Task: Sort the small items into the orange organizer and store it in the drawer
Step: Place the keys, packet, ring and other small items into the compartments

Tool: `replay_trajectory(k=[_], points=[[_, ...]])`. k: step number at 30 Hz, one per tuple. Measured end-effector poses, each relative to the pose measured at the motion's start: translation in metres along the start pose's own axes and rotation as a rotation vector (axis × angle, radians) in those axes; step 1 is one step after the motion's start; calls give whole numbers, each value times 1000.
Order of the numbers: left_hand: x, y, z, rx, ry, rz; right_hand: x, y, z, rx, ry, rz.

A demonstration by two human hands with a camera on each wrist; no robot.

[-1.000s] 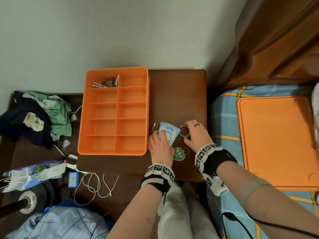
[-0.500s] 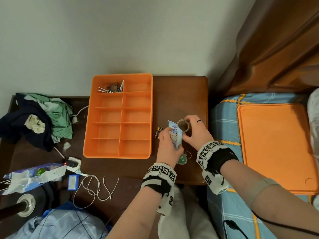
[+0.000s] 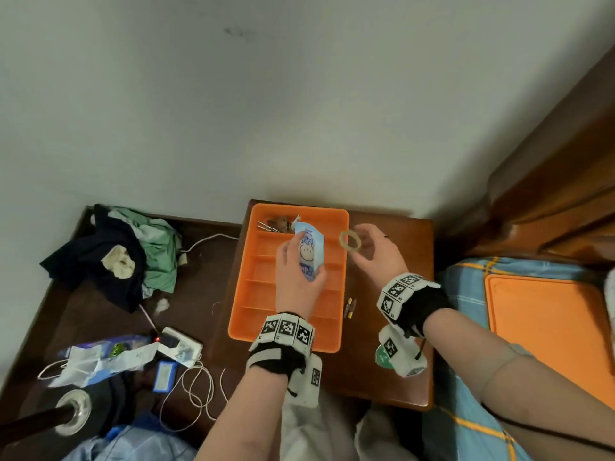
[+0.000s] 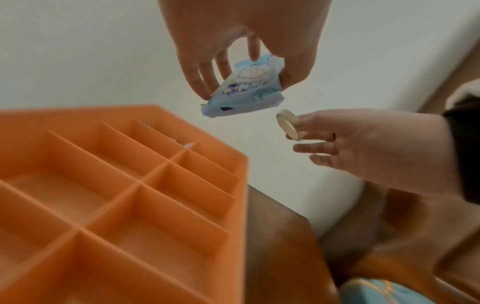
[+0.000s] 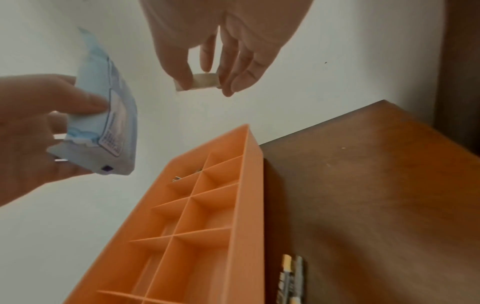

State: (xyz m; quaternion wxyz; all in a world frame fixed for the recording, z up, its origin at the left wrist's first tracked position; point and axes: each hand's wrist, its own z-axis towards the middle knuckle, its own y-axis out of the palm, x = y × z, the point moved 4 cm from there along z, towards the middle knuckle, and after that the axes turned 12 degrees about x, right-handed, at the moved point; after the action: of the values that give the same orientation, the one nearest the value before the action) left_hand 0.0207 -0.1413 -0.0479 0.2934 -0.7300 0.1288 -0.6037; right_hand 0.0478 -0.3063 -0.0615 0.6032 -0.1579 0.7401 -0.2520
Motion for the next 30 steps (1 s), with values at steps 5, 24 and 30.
replay_trajectory(k=[5, 24, 30], points=[[-30, -40, 63, -1, -3, 73, -18, 53, 36, -66, 35, -177], [-84, -39, 117, -215, 114, 190, 20, 122, 97, -217, 260, -499], [-91, -38, 122, -188, 111, 198, 19, 122, 95, -129, 239, -397]])
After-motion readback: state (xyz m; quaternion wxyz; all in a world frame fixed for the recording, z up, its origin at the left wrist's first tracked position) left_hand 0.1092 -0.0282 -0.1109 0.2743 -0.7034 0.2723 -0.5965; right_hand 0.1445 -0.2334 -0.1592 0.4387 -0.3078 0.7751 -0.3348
